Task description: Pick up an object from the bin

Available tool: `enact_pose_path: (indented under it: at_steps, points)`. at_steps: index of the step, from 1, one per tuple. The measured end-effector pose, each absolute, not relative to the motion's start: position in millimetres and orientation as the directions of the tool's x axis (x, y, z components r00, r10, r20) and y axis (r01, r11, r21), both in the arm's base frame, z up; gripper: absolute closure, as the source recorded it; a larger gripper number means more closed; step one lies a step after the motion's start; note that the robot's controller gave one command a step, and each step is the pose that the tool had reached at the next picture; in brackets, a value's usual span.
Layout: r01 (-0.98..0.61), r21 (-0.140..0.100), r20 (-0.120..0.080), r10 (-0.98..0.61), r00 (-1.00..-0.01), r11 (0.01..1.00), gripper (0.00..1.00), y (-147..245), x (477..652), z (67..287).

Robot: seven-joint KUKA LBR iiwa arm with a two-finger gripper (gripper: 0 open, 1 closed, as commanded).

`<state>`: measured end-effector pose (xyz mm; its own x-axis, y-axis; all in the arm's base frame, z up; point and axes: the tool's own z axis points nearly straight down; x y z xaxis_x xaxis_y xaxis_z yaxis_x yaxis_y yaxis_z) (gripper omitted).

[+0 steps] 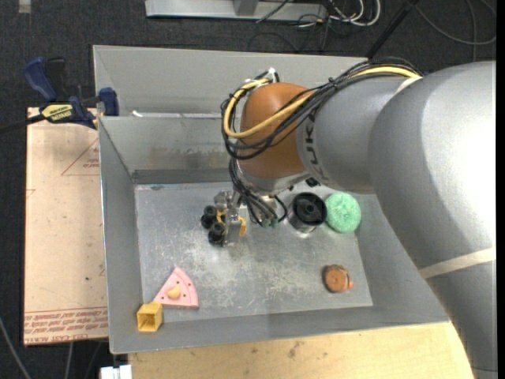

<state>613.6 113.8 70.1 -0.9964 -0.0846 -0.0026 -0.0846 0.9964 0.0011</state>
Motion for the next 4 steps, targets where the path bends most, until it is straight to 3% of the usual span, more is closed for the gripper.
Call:
enact_pose_path:
  at_steps: [4]
  points:
    - [-0.084, 0.001, -0.003, -0.084, -0.996, 0.996, 1.00, 113.9, 613.6, 70.1]
